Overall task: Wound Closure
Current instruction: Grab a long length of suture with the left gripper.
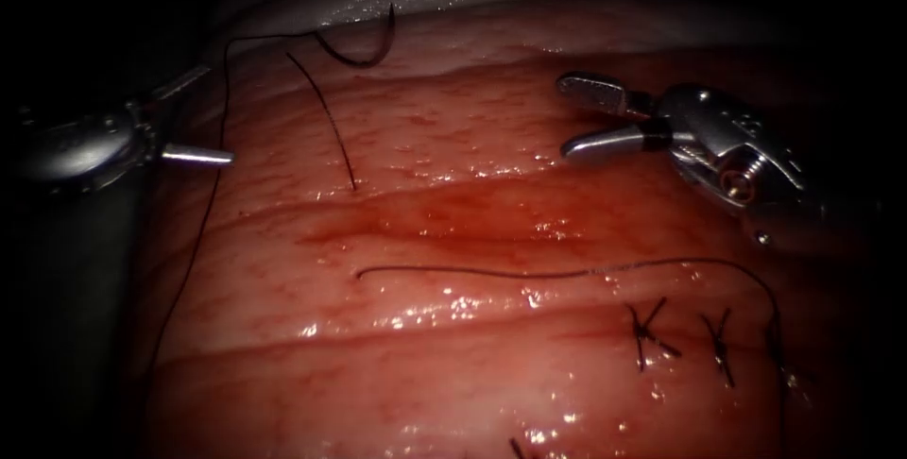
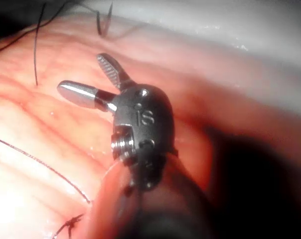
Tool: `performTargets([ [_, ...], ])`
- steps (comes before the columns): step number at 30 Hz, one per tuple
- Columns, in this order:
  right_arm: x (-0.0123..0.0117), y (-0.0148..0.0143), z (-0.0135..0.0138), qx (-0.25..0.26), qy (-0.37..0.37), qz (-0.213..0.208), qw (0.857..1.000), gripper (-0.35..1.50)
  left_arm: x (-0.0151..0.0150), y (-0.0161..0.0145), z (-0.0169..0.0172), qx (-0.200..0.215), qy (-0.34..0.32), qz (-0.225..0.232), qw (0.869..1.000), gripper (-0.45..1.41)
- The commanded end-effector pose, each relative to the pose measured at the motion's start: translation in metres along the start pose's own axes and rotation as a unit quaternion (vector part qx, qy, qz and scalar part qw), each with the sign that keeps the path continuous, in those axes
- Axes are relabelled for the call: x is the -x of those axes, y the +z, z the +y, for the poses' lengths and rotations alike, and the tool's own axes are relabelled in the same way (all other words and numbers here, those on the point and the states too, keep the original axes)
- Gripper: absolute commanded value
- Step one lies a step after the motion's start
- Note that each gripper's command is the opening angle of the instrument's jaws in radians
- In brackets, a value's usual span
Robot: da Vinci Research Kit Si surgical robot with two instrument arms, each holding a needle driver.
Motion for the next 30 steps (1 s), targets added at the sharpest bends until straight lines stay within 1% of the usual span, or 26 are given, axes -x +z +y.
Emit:
performTargets([
  [1, 0.0001, -0.0003, 0.0006, 0.009, -0.011, -0.007, 1.000, 1.21, 0.0003, 0.0015, 0.0008, 0.006, 0.003, -0.002, 1.000, 0.46],
  [6, -0.0003, -0.0017, 0.0011, 0.026, -0.030, -0.038, 0.998, 1.21, -0.0006, 0.0055, 0.0054, 0.034, 0.012, -0.010, 0.999, 0.51],
  [9, -0.0003, -0.0024, 0.0014, 0.038, -0.045, -0.043, 0.997, 1.21, -0.0018, 0.0075, 0.0071, 0.044, 0.012, -0.020, 0.999, 0.59],
  [12, -0.0003, -0.0029, 0.0017, 0.049, -0.059, -0.055, 0.996, 1.21, -0.0034, 0.0092, 0.0086, 0.057, 0.011, -0.031, 0.998, 0.61],
  [16, -0.0001, -0.0032, 0.0020, 0.064, -0.071, -0.067, 0.993, 1.18, -0.0055, 0.0105, 0.0103, 0.067, 0.011, -0.038, 0.997, 0.62],
  [21, 0.0005, -0.0033, 0.0025, 0.074, -0.084, -0.082, 0.990, 1.18, -0.0080, 0.0108, 0.0123, 0.077, 0.011, -0.026, 0.997, 0.62],
  [23, 0.0008, -0.0033, 0.0026, 0.077, -0.086, -0.084, 0.990, 1.18, -0.0092, 0.0109, 0.0132, 0.082, 0.012, -0.028, 0.996, 0.59],
  [27, 0.0014, -0.0032, 0.0027, 0.087, -0.091, -0.093, 0.988, 1.18, -0.0112, 0.0123, 0.0148, 0.095, 0.023, -0.047, 0.994, 0.49],
  [28, 0.0016, -0.0031, 0.0027, 0.091, -0.093, -0.097, 0.987, 1.23, -0.0119, 0.0136, 0.0154, 0.103, 0.034, -0.058, 0.992, 0.47],
  [30, 0.0017, -0.0031, 0.0027, 0.093, -0.094, -0.098, 0.986, 1.25, -0.0120, 0.0142, 0.0155, 0.102, 0.037, -0.065, 0.992, 0.46],
])
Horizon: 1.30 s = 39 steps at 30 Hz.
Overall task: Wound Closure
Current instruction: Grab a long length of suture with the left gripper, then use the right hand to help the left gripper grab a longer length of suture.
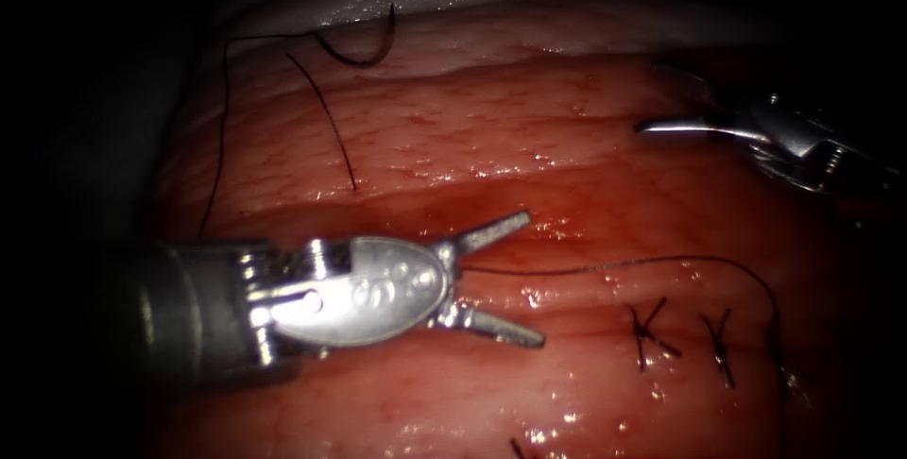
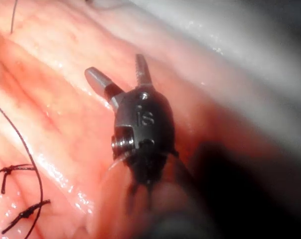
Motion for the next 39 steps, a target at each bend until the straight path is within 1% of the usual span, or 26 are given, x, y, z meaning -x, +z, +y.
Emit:
performTargets([
  [1, 0.0004, 0.0009, -0.0002, 0.001, -0.001, -0.001, 1.000, 1.25, 0.0000, 0.0014, -0.0003, -0.003, 0.003, -0.008, 1.000, 0.46],
  [2, 0.0005, 0.0009, -0.0003, 0.001, -0.001, -0.001, 1.000, 1.25, -0.0002, 0.0021, -0.0004, -0.007, 0.005, -0.015, 1.000, 0.42],
  [4, 0.0005, 0.0009, -0.0004, 0.001, -0.002, -0.002, 1.000, 1.26, -0.0003, 0.0033, -0.0006, -0.015, 0.010, -0.022, 1.000, 0.42],
  [5, 0.0006, 0.0009, -0.0005, 0.001, -0.003, -0.004, 1.000, 1.26, -0.0003, 0.0040, -0.0006, -0.021, 0.010, -0.027, 0.999, 0.34],
  [6, 0.0006, 0.0009, -0.0005, 0.001, -0.003, -0.004, 1.000, 1.26, -0.0003, 0.0040, -0.0006, -0.021, 0.010, -0.027, 0.999, 0.34],
  [7, 0.0006, 0.0009, -0.0005, 0.001, -0.003, -0.004, 1.000, 1.26, -0.0004, 0.0043, -0.0005, -0.020, 0.010, -0.032, 0.999, 0.29],
  [8, 0.0006, 0.0010, -0.0006, 0.001, -0.003, -0.006, 1.000, 1.26, -0.0005, 0.0049, -0.0003, -0.025, 0.009, -0.046, 0.999, 0.14],
  [9, 0.0006, 0.0010, -0.0006, 0.001, -0.003, -0.006, 1.000, 1.26, -0.0005, 0.0049, -0.0003, -0.025, 0.009, -0.046, 0.999, 0.14],
  [10, 0.0006, 0.0010, -0.0006, 0.001, -0.003, -0.006, 1.000, 1.26, -0.0005, 0.0050, -0.0003, -0.029, 0.009, -0.053, 0.998, 0.05],
  [13, 0.0007, 0.0012, -0.0009, 0.003, -0.003, -0.005, 1.000, 1.30, -0.0005, 0.0052, -0.0004, -0.040, 0.008, -0.072, 0.997, -0.08],
  [15, 0.0007, 0.0013, -0.0011, 0.006, -0.003, -0.006, 1.000, 1.30, -0.0004, 0.0051, -0.0004, -0.040, 0.008, -0.079, 0.996, -0.27],
  [16, 0.0007, 0.0015, -0.0012, 0.005, -0.004, -0.006, 1.000, 1.31, -0.0004, 0.0051, -0.0004, -0.039, 0.008, -0.080, 0.996, -0.45],
  [17, 0.0008, 0.0016, -0.0013, 0.005, -0.004, -0.007, 1.000, 1.31, -0.0004, 0.0049, -0.0004, -0.038, 0.008, -0.080, 0.996, -0.45],
  [20, 0.0008, 0.0020, -0.0016, 0.006, -0.004, -0.008, 1.000, 1.31, -0.0005, 0.0044, -0.0002, -0.034, 0.034, -0.082, 0.995, -0.45],
  [22, 0.0009, 0.0026, -0.0022, -0.006, -0.006, -0.009, 1.000, 1.33, -0.0007, 0.0032, -0.0001, -0.014, 0.055, -0.066, 0.996, -0.45],
  [25, 0.0010, 0.0035, -0.0032, -0.037, -0.007, -0.002, 0.999, 1.33, -0.0005, 0.0010, 0.0005, -0.014, 0.083, -0.025, 0.996, -0.45],
  [27, 0.0012, 0.0041, -0.0040, -0.062, -0.009, 0.001, 0.998, 1.33, -0.0001, -0.0011, 0.0010, -0.002, 0.101, 0.016, 0.995, -0.45],
  [29, 0.0016, 0.0049, -0.0052, -0.089, -0.026, 0.008, 0.996, 1.33, 0.0007, -0.0033, 0.0014, 0.014, 0.115, 0.042, 0.992, -0.45],
  [32, 0.0022, 0.0060, -0.0078, -0.133, -0.052, 0.014, 0.990, 1.33, 0.0021, -0.0061, 0.0016, 0.033, 0.128, 0.057, 0.990, -0.45],
  [33, 0.0024, 0.0068, -0.0096, -0.159, -0.076, 0.011, 0.984, 1.33, 0.0033, -0.0080, 0.0017, 0.046, 0.137, 0.065, 0.987, -0.45],
  [35, 0.0025, 0.0076, -0.0112, -0.181, -0.093, 0.015, 0.979, 1.33, 0.0044, -0.0095, 0.0016, 0.049, 0.140, 0.064, 0.987, -0.45],
  [36, 0.0025, 0.0083, -0.0122, -0.197, -0.100, 0.023, 0.975, 1.33, 0.0047, -0.0100, 0.0015, 0.050, 0.142, 0.064, 0.987, -0.45],
  [39, 0.0024, 0.0099, -0.0146, -0.220, -0.131, 0.045, 0.966, 1.33, 0.0056, -0.0113, 0.0014, 0.053, 0.144, 0.065, 0.986, -0.45],
])
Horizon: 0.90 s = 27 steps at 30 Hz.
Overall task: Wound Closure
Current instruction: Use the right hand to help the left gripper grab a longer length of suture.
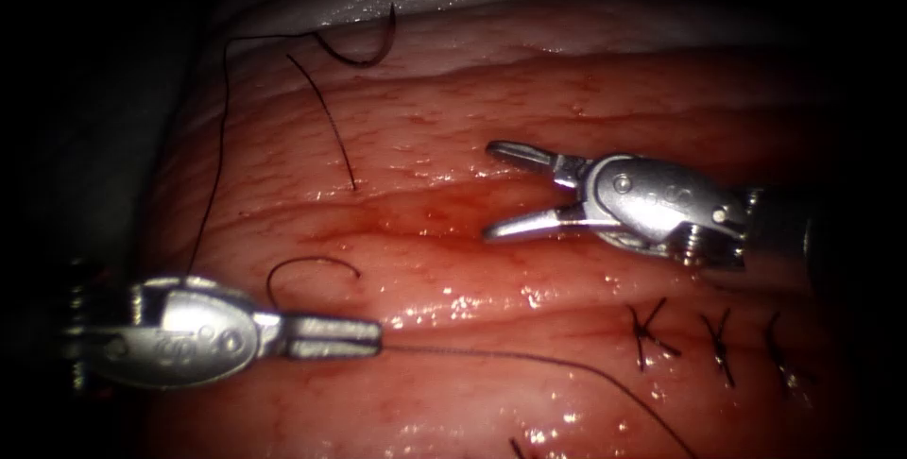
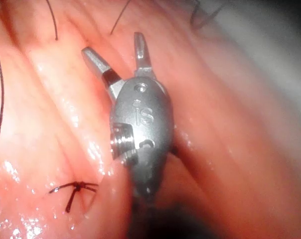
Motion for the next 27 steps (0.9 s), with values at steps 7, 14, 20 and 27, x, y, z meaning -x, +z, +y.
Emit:
performTargets([
  [7, -0.0012, 0.0083, -0.0035, -0.038, -0.062, 0.031, 0.997, 1.31, 0.0006, 0.0000, 0.0003, 0.003, 0.009, 0.002, 1.000, -0.45],
  [14, -0.0026, 0.0117, -0.0047, -0.043, -0.076, 0.042, 0.995, 1.31, 0.0002, 0.0004, -0.0001, 0.003, 0.019, 0.003, 1.000, -0.45],
  [20, -0.0031, 0.0137, -0.0059, -0.056, -0.082, 0.055, 0.994, 1.31, 0.0003, 0.0006, -0.0003, 0.004, 0.019, 0.005, 1.000, -0.45],
  [27, -0.0035, 0.0149, -0.0061, -0.080, -0.086, 0.074, 0.990, 1.20, 0.0005, 0.0004, -0.0003, 0.006, 0.020, 0.008, 1.000, -0.45],
])
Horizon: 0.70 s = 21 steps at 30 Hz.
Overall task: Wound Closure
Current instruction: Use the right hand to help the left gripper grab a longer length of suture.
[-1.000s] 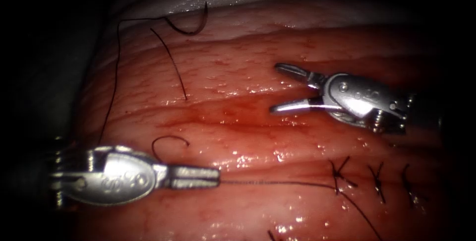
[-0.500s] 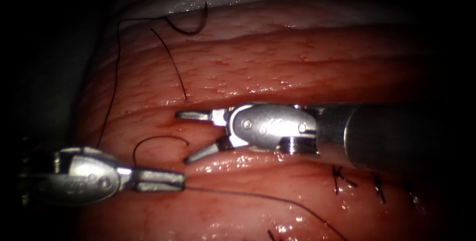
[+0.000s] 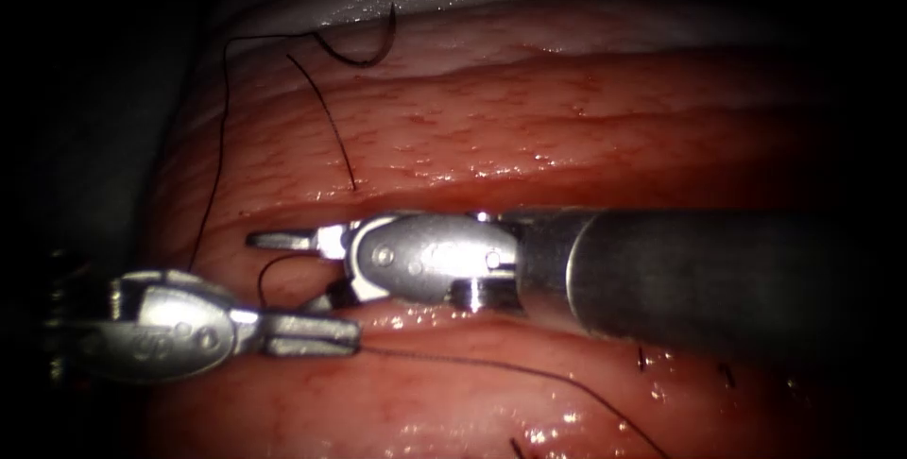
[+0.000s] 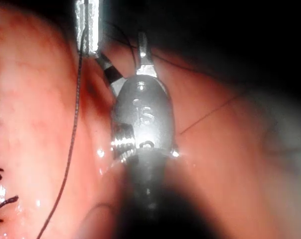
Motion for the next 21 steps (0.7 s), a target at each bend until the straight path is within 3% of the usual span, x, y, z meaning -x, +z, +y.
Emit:
performTargets([
  [1, 0.0005, 0.0011, 0.0002, -0.005, -0.001, 0.005, 1.000, 1.16, 0.0004, 0.0007, -0.0001, 0.000, 0.000, 0.001, 1.000, -0.45],
  [3, 0.0006, 0.0015, 0.0004, -0.009, -0.002, 0.009, 1.000, 0.96, 0.0004, 0.0008, -0.0001, 0.000, 0.001, 0.001, 1.000, -0.45],
  [4, 0.0007, 0.0016, 0.0006, -0.013, -0.002, 0.013, 1.000, 0.46, 0.0004, 0.0008, -0.0001, 0.000, 0.001, 0.001, 1.000, -0.45],
  [6, 0.0008, 0.0017, 0.0013, -0.014, -0.003, 0.015, 1.000, -0.35, 0.0004, 0.0008, 0.0000, 0.001, 0.001, 0.002, 1.000, -0.45],
  [16, 0.0016, 0.0009, 0.0037, 0.000, 0.035, -0.033, 0.999, -0.35, 0.0005, 0.0006, 0.0001, -0.017, 0.002, -0.006, 1.000, -0.45],
  [17, 0.0019, 0.0008, 0.0039, 0.006, 0.038, -0.042, 0.998, -0.35, 0.0004, 0.0007, 0.0000, -0.024, 0.001, -0.008, 1.000, -0.05],
  [18, 0.0019, 0.0008, 0.0039, 0.006, 0.038, -0.042, 0.998, -0.35, 0.0004, 0.0007, 0.0000, -0.024, 0.001, -0.008, 1.000, -0.05],
  [19, 0.0021, 0.0007, 0.0040, 0.011, 0.041, -0.046, 0.998, -0.35, 0.0003, 0.0009, -0.0001, -0.029, 0.000, -0.010, 1.000, 0.39],
  [21, 0.0026, 0.0006, 0.0046, 0.028, 0.044, -0.062, 0.997, -0.35, 0.0002, 0.0012, -0.0003, -0.045, 0.002, -0.013, 0.999, 0.56],
])
